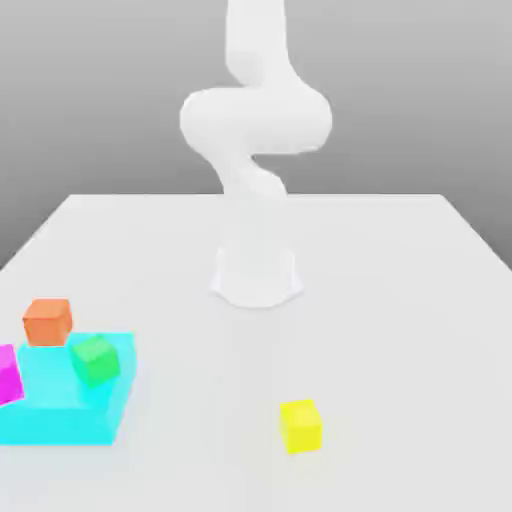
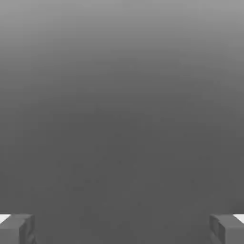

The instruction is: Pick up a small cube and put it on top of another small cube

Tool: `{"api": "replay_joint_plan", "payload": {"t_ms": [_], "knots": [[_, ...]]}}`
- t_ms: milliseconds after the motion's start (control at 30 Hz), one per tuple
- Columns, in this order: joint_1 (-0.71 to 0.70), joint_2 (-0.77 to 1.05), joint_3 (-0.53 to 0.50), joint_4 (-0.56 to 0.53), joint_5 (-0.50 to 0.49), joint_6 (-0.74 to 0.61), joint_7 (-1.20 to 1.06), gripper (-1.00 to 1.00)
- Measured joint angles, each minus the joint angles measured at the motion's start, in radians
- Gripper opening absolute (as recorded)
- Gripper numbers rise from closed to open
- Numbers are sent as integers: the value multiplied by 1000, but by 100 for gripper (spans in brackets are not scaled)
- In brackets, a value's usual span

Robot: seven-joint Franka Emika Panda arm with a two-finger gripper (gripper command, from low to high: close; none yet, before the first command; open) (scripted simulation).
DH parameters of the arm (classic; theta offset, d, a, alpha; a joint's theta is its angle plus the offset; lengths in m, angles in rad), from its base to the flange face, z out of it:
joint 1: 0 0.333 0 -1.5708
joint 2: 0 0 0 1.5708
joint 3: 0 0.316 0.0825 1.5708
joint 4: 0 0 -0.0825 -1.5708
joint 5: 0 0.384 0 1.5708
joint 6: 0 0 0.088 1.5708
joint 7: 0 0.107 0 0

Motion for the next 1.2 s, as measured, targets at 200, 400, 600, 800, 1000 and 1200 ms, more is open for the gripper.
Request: {"api": "replay_joint_plan", "payload": {"t_ms": [200, 400, 600, 800, 1000, 1200], "knots": [[48, 228, -7, -118, 35, 139, -45, 0], [81, 446, 6, -232, 58, 273, -80, 0], [106, 662, 24, -347, 39, 408, -85, 0], [123, 878, 13, -398, -25, 560, -51, 0], [125, 1020, 10, -373, -28, 673, -49, -100], [124, 1003, 10, -376, -33, 660, -45, -100]]}}
